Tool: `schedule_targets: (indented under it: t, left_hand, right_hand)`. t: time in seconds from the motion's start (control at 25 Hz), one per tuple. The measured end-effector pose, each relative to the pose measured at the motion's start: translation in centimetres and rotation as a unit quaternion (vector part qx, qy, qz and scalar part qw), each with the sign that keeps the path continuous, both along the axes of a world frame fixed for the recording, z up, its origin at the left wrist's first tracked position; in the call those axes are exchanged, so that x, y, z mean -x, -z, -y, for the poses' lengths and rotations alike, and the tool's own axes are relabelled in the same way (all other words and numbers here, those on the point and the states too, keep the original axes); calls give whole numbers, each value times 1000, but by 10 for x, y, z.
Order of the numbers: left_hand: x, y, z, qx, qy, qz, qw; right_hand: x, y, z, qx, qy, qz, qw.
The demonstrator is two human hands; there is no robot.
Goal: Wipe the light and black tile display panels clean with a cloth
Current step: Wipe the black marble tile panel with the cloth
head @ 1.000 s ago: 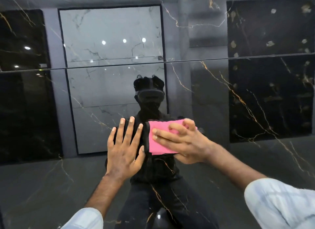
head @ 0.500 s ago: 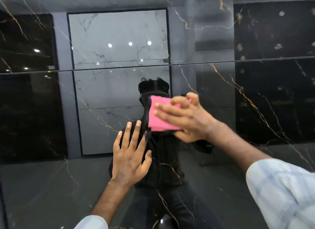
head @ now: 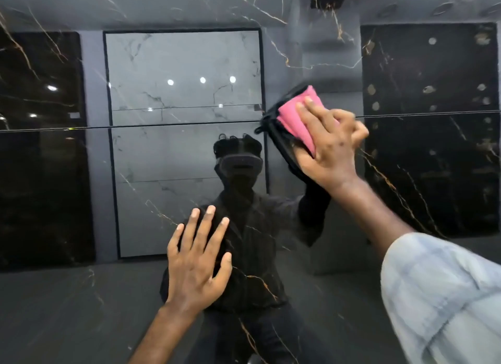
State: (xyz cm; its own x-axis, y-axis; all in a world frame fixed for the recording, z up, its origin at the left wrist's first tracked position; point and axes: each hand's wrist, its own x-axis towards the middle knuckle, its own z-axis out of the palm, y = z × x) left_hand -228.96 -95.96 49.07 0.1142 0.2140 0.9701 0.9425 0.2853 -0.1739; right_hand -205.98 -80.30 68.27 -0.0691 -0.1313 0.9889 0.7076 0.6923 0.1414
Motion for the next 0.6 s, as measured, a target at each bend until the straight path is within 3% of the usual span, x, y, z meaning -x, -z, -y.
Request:
schedule_targets:
  t: [0.08,0.2,0.24,0.32,0.4,0.44,0.52,0.6]
  left_hand:
    - [-23,-12,-7,-20,51,43,998]
    - [-61,-27,-33,35,59,-15,998]
    - [-69,-26,-41,57,42,-55,996]
    - [-70,-22,-51,73,3,-101,992]
    - [-66,-19,-54,62,-7,-110,992]
    - [-65,-18,-55,57,-7,-112,992]
    - [-64,-17,-56,51,-4,-117,992]
    - [-63,-16,-57,49,0,-119,992]
  right_hand:
    - [5,35,2,6,8,-20,1000]
    - [-16,51,-10,-121,35,209,970]
    - [-33,34,-22,-129,56,223,965]
    - [-57,7,-38,-28,45,77,996]
    - [-58,10,-39,73,8,-98,993]
    - [-49,22,-36,70,4,-107,992]
    - [-41,56,-32,-18,20,36,999]
    - [-64,66,-41,-112,44,212,970]
